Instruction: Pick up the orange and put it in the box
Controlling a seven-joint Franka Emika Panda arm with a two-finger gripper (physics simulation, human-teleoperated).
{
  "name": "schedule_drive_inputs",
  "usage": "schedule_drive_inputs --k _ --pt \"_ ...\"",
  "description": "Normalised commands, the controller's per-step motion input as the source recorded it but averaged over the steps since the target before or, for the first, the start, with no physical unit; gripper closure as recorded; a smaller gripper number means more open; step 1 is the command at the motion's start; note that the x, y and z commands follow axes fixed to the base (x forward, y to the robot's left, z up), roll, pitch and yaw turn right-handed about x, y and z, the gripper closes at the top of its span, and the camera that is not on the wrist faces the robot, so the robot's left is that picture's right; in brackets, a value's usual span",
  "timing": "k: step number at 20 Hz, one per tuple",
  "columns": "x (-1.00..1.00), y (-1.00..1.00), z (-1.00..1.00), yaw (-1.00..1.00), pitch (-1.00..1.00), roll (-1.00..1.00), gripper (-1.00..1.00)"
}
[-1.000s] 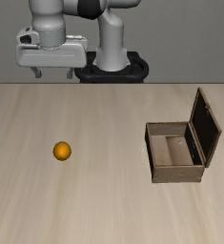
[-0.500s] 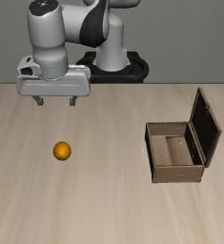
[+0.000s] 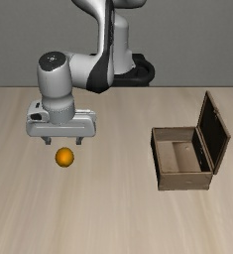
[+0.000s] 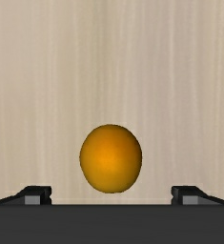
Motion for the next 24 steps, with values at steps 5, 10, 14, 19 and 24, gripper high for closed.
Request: schedule_drive_inputs --k 5,10,14,19,24 --pt "0.4 0.0 -0.6 0.0 0.0 0.0 -1.0" --pt "0.0 0.0 -0.4 0.0 0.0 0.0 1.0" --pt "0.0 0.0 0.0 0.0 0.0 0.0 1.0" --pt "0.0 0.0 0.2 0.0 0.0 0.0 1.0" --pt "0.0 0.0 0.8 0.0 0.0 0.0 1.0"
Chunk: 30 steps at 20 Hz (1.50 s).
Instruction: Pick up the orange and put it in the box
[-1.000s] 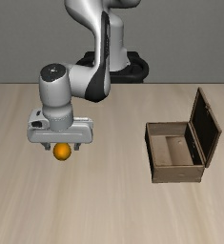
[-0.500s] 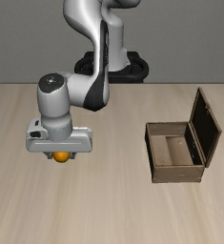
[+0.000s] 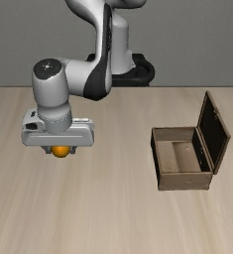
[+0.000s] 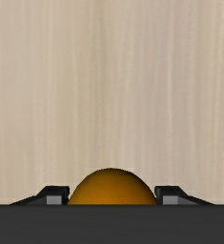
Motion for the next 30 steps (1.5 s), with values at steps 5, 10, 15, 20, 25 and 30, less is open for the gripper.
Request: schedule_drive_inputs --k 5,10,15,20,25,30 --pt "0.0 0.0 1.0 0.0 0.0 0.0 1.0" --pt "0.0 0.0 1.0 0.0 0.0 0.0 1.0" --pt "0.0 1.0 0.0 0.0 0.0 0.0 1.0" --pt "0.0 1.0 0.0 0.0 0.0 0.0 1.0" --pt "0.0 1.0 0.0 0.0 0.0 0.0 1.0" --pt "0.0 1.0 0.0 0.0 0.0 0.0 1.0"
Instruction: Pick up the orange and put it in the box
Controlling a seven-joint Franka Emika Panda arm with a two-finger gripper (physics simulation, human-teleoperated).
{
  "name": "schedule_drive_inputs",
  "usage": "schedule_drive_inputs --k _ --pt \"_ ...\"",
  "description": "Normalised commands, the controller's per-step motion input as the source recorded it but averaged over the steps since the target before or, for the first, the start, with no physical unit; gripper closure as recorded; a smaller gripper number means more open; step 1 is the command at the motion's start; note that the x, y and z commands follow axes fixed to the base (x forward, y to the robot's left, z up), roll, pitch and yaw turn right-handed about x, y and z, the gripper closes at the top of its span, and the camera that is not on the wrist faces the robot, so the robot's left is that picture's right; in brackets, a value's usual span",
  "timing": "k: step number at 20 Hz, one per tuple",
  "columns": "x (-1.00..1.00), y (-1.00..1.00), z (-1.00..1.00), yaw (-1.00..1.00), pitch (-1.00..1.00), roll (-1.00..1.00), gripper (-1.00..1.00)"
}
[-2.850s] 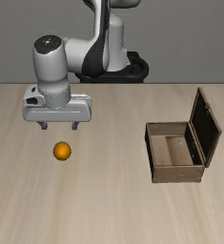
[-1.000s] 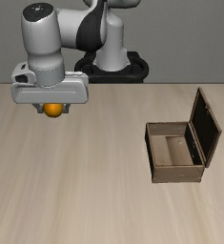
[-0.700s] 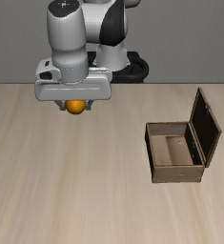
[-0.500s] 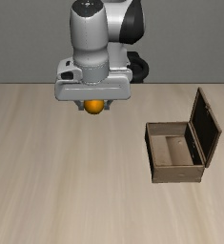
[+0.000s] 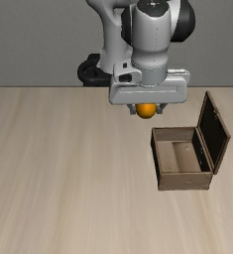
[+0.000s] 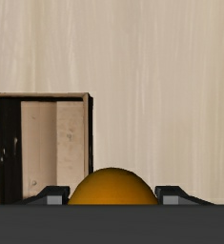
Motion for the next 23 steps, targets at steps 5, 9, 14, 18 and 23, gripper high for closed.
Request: schedule_drive_inputs --k 5,9,14,18,23 --pt "0.0 1.0 0.0 0.0 0.0 0.0 1.0" --pt "0.25 0.75 0.0 0.0 0.0 0.0 1.0" --pt "0.2 0.0 0.0 0.0 0.0 0.0 -1.0" --pt "0.0 0.0 0.0 0.0 0.0 0.0 -1.0" --pt "0.0 0.0 0.0 0.0 0.0 0.0 -1.0"
